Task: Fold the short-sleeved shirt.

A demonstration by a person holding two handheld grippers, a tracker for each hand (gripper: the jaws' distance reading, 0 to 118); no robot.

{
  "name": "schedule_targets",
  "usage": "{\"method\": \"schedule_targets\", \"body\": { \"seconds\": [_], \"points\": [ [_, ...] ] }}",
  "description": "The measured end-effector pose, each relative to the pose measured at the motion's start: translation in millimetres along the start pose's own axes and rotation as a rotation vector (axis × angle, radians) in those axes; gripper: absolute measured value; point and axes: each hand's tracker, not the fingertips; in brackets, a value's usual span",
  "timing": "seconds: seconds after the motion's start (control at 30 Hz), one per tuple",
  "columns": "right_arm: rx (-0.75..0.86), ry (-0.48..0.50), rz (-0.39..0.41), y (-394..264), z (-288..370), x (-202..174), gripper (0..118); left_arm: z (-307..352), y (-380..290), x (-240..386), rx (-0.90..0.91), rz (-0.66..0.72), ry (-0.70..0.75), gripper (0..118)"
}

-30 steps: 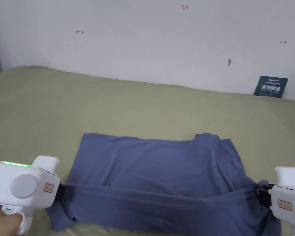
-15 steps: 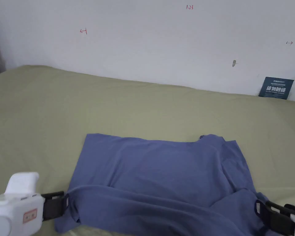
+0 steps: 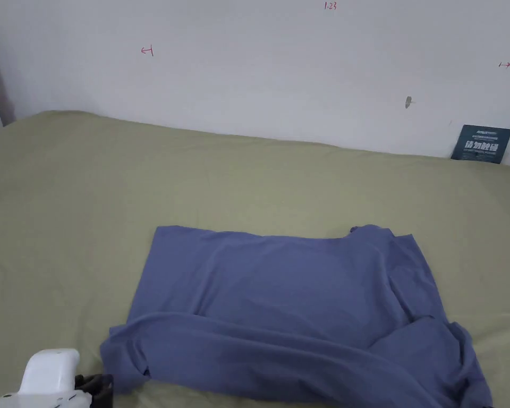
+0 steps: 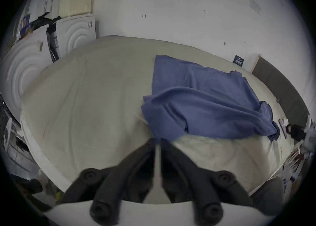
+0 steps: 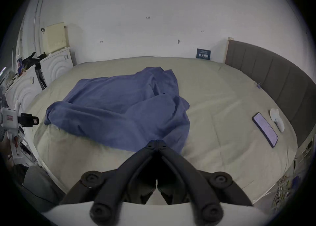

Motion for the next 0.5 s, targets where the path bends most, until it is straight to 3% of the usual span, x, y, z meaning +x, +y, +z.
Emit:
{"method": "schedule_targets", "body": {
  "seconds": [0.07,0.1,0.27,0.3,0.33,0.37,0.4,0.5],
  "points": [
    [-0.005,0.002,-0.011,-1,-3,4,0,-13,11,6,0.006,-0.012,-0.018,78],
    [-0.008,-0.002,-0.015,0,-3,7,0,-20,15,7,0.001,-0.023,-0.014,87],
    [-0.040,-0.007,-0.110,2,-12,25,0,-55,33,7,-0.051,-0.071,0.003,85],
    [-0.051,-0.009,-0.139,3,-16,28,10,-58,34,5,-0.054,-0.073,-0.003,79],
    [-0.065,-0.007,-0.167,3,-21,31,35,-59,34,7,-0.069,-0.075,-0.027,67],
    [-0.080,0.001,-0.190,4,-25,35,68,-60,36,6,-0.077,-0.083,-0.043,46],
    [-0.097,-0.007,-0.207,6,-31,36,93,-60,37,7,-0.082,-0.093,-0.042,10],
    [-0.099,0.018,-0.268,5,-44,42,88,-57,38,8,-0.072,-0.129,-0.015,8]
  ]
}}
